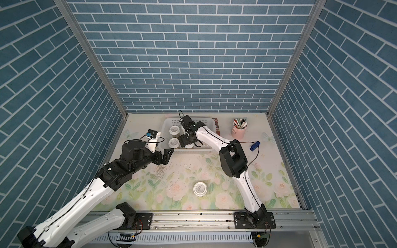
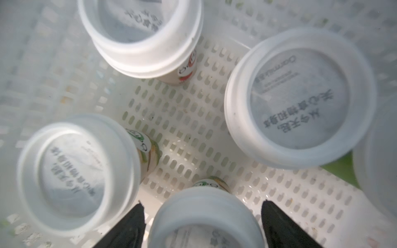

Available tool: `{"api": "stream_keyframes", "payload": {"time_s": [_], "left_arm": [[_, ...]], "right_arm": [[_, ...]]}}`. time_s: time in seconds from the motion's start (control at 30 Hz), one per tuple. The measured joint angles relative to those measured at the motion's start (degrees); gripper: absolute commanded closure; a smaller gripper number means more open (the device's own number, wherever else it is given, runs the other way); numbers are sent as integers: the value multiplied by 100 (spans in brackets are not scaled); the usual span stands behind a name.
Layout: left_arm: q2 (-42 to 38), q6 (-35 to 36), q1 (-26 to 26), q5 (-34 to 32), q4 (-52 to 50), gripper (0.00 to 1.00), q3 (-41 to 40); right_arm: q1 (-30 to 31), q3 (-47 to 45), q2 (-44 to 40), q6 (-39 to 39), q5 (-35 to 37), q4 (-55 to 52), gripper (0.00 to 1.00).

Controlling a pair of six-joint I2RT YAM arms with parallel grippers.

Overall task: Put the yogurt in the basket
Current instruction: Place the yogurt in the basket, then pick up the yogurt from the center of the board.

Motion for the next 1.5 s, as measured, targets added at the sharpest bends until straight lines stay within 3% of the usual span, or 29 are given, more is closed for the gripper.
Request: {"api": "stream_keyframes", "payload": {"time_s": [0.53,1.03,1.33,1.5], "left_arm": [[-70,0,-48,44,7,0,0],[-680,249,-74,470,4,0,-31],[-879,570,-76,772,55,0,-302],[-1064,896,-76,1003,44,0,-461]], "right_arm": [[120,-595,-1438,2,339,-72,10],[1191,-3442,-3884,573,835,-179,9],[2107,-4603,-4111,1405,907,-173,8],[2284,-4826,-4113,1746,970,-162,7]]}}
